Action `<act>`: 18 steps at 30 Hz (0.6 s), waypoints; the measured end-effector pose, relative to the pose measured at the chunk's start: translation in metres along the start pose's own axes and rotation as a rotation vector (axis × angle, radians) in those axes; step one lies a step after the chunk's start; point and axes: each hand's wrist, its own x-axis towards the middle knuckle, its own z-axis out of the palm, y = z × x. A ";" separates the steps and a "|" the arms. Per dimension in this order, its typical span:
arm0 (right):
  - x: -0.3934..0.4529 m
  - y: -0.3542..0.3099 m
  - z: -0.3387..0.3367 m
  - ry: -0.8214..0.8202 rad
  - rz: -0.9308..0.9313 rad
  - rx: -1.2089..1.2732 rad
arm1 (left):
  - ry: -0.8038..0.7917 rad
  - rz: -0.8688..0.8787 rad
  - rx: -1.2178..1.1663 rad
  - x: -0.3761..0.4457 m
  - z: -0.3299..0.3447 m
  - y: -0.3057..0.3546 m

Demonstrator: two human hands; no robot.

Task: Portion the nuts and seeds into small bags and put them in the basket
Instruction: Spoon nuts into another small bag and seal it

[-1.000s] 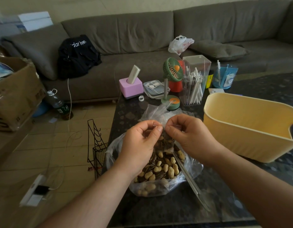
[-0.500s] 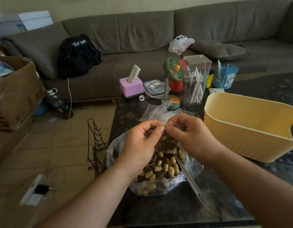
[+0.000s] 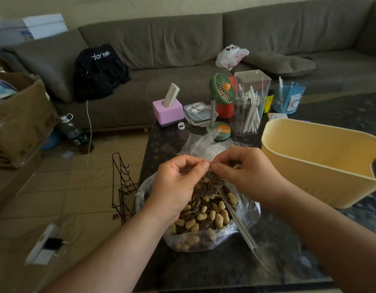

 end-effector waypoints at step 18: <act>0.002 0.001 -0.004 -0.056 0.051 -0.139 | -0.034 -0.049 0.067 0.003 -0.002 0.002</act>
